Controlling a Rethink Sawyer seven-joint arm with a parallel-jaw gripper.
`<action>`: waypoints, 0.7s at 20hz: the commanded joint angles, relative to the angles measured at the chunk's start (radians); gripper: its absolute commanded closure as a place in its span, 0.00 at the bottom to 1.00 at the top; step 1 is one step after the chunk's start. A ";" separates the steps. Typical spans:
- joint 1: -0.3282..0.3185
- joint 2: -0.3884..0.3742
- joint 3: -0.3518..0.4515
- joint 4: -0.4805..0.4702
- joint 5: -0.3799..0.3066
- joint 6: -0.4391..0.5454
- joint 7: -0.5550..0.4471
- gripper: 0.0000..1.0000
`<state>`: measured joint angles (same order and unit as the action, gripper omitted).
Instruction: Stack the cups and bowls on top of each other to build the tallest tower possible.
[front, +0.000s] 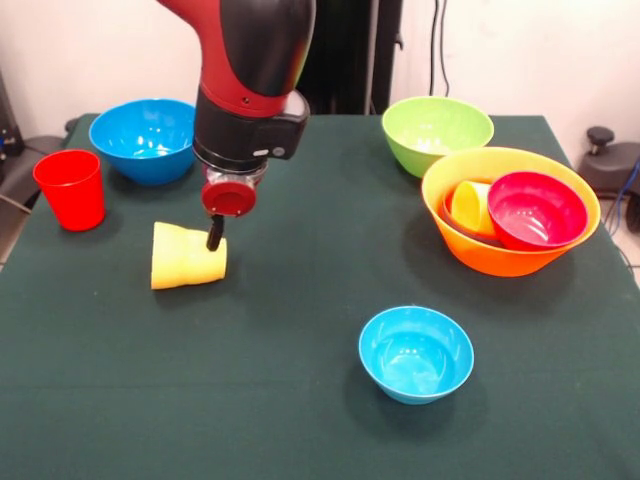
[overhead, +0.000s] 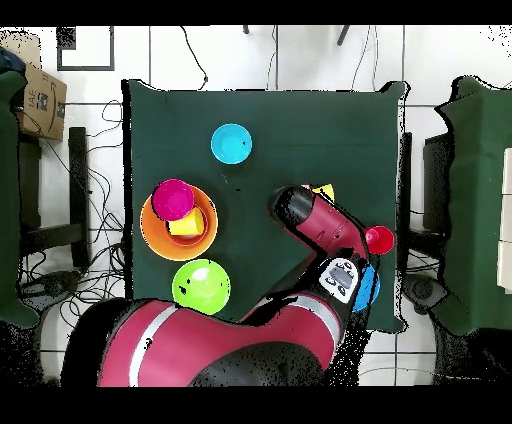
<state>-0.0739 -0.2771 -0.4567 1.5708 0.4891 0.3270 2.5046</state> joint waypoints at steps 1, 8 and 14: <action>-0.023 0.102 0.168 0.015 -0.016 -0.083 0.100 0.00; -0.045 0.125 0.184 0.015 -0.024 -0.126 0.091 0.00; -0.059 0.137 0.195 -0.002 -0.027 -0.131 0.079 0.00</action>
<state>-0.1104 -0.2049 -0.4202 1.5708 0.4892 0.2234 2.5046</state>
